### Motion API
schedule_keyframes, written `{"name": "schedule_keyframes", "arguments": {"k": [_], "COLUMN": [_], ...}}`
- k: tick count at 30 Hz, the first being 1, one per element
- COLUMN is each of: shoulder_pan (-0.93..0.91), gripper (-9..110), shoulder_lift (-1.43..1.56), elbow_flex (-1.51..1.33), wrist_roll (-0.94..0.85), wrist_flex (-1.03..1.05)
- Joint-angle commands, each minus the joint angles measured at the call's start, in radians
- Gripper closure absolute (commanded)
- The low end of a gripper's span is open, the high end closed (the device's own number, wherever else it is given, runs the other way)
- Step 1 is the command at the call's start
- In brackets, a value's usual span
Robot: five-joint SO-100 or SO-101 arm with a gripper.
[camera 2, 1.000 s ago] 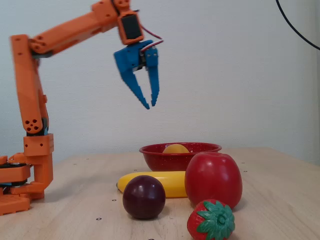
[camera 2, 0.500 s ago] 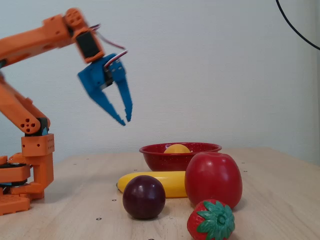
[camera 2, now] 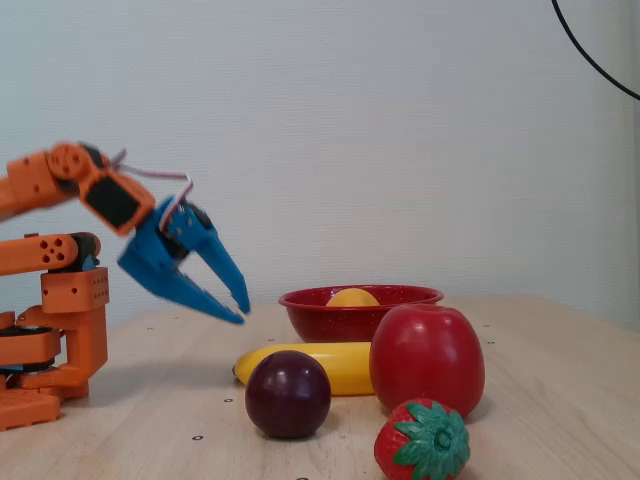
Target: Put the peach in the red bowl.
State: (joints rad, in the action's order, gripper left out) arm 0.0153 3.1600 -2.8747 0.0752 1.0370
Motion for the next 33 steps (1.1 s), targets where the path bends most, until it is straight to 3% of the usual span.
{"name": "schedule_keyframes", "arguments": {"k": [1,7,15,21,33], "shoulder_pan": [0.021,0.026,0.018,-0.008,0.031], "gripper": [101,101,101,101,101], "shoulder_lift": [0.057,0.071,0.071,0.071,0.071], "elbow_flex": [-0.044,-0.244,-0.244,-0.244,-0.244], "wrist_roll": [-0.034,-0.072,-0.299,-0.278,-0.465], "wrist_flex": [-0.086,-0.311,-0.152,-0.152,-0.098]}}
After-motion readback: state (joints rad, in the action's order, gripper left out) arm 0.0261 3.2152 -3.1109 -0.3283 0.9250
